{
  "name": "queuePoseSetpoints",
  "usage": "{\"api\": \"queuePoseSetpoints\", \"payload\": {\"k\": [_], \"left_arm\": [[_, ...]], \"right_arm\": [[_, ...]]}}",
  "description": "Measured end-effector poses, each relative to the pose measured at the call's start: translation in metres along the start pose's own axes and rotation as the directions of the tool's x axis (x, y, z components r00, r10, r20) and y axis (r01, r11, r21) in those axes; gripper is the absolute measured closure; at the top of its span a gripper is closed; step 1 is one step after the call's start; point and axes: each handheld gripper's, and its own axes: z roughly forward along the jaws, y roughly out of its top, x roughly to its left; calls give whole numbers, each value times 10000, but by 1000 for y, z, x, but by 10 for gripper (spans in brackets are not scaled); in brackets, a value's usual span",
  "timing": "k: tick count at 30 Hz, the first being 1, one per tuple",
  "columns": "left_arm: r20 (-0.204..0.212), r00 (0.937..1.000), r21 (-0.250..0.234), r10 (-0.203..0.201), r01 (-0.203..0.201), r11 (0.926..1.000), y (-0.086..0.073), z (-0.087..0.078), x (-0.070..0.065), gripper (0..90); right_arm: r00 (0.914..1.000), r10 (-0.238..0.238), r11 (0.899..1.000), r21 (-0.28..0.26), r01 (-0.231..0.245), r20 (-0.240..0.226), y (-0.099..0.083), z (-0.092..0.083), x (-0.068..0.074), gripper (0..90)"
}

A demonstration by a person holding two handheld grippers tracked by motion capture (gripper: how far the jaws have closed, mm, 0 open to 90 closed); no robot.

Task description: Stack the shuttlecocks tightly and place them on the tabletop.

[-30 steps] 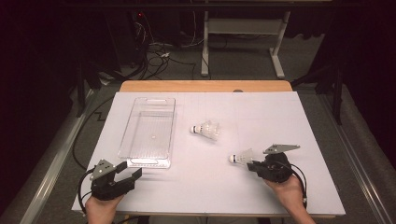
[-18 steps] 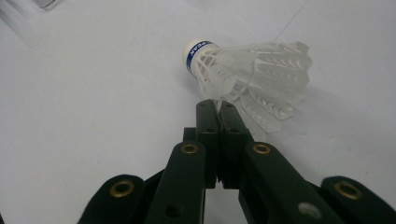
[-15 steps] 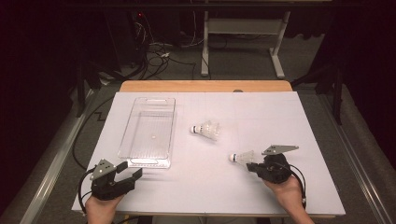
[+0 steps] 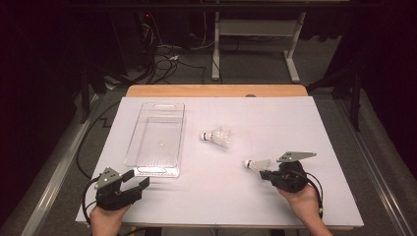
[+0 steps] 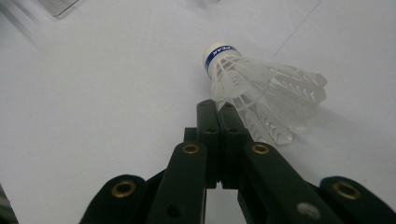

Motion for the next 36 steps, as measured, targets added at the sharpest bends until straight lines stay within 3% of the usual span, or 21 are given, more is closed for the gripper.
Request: {"api": "queuePoseSetpoints", "payload": {"k": [20, 28, 36], "left_arm": [[-4, 10000, -7, -72, 72, 10000, 0, 0, 1, 346], [-7, 10000, -38, -85, 85, 10000, 0, 0, 1, 346], [-26, 10000, -21, -80, 80, 10000, 0, 0, 1, 346]], "right_arm": [[9996, -237, 9997, -31, 236, -153, 15, 5, 3, 900], [9999, -41, 9999, -110, 40, -136, 21, 7, -1, 900], [9998, -140, 9998, -159, 137, -153, 29, 8, -1, 900]]}}
